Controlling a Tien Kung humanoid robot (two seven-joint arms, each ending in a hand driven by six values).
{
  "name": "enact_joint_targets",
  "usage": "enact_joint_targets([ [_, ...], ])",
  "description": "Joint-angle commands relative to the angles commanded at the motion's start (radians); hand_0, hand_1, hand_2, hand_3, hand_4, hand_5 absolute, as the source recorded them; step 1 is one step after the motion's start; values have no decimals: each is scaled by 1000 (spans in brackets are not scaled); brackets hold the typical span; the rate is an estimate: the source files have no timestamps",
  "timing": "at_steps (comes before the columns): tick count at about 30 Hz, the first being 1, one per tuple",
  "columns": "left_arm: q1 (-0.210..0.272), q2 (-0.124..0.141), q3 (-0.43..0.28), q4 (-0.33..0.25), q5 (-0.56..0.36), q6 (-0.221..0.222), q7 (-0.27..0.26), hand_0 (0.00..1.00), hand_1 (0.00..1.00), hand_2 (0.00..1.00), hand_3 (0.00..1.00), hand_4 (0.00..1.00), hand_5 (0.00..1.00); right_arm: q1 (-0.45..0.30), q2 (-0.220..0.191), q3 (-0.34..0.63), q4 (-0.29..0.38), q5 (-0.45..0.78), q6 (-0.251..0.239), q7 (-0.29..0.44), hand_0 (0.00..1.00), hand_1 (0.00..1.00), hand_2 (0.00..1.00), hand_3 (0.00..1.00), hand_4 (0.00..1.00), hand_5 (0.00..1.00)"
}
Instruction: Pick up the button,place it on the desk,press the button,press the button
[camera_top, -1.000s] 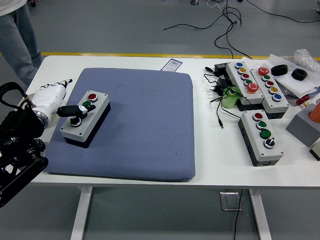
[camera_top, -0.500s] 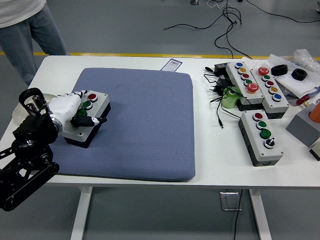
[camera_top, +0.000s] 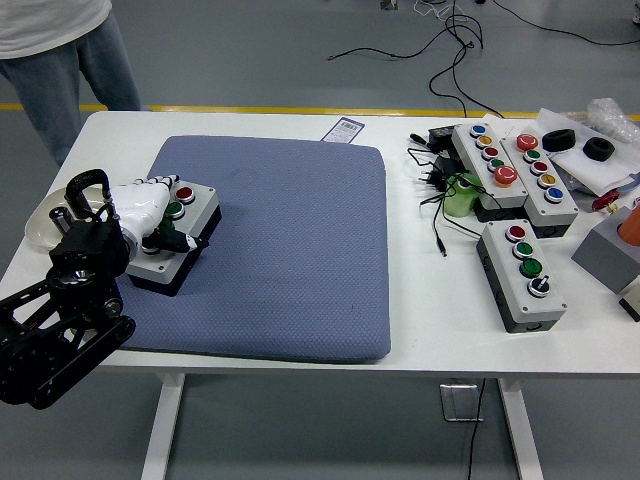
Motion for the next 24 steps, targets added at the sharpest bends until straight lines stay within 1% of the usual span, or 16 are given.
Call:
enact_joint_targets([
  [5,-8,-21,-8,42,-12,-24,0,643,851,998,998,998,492,1,1,4,0,-5,-1,-2,657,716,765,658,366,142],
  [6,-9,-26,-10,53,-13,-29,0,543,743,998,998,998,452,2,1,4,0,-5,-1,-2,659,715,766,658,366,142],
  [11,-12,-43,-21,86,2,-28,0,543,743,998,998,998,452,2,1,2,0,-4,-1,-3,659,715,766,658,366,142],
  [12,-13,-46,-23,92,4,-28,0,459,630,998,998,974,366,2,1,2,0,-4,-1,-4,654,713,759,657,366,143],
  [17,-14,-51,-24,104,-3,-32,0,459,630,998,998,974,366,1,0,-4,0,-1,-1,-6,654,713,759,657,366,143],
  [18,-13,-51,-24,105,-1,-33,0,408,471,869,998,912,186,1,0,-4,0,-1,-1,-6,654,712,759,657,365,142],
  [22,-10,-51,-23,104,20,-34,0,408,471,869,998,912,186,0,0,-1,0,-5,-2,-8,654,712,759,657,365,142],
  [23,-9,-51,-22,103,25,-34,0,382,371,618,998,891,123,0,0,1,0,-8,-2,-8,651,711,759,654,365,142],
  [24,-7,-50,-22,100,33,-37,0,382,371,618,998,891,123,-1,0,3,0,-11,-2,-9,651,711,759,654,365,142],
])
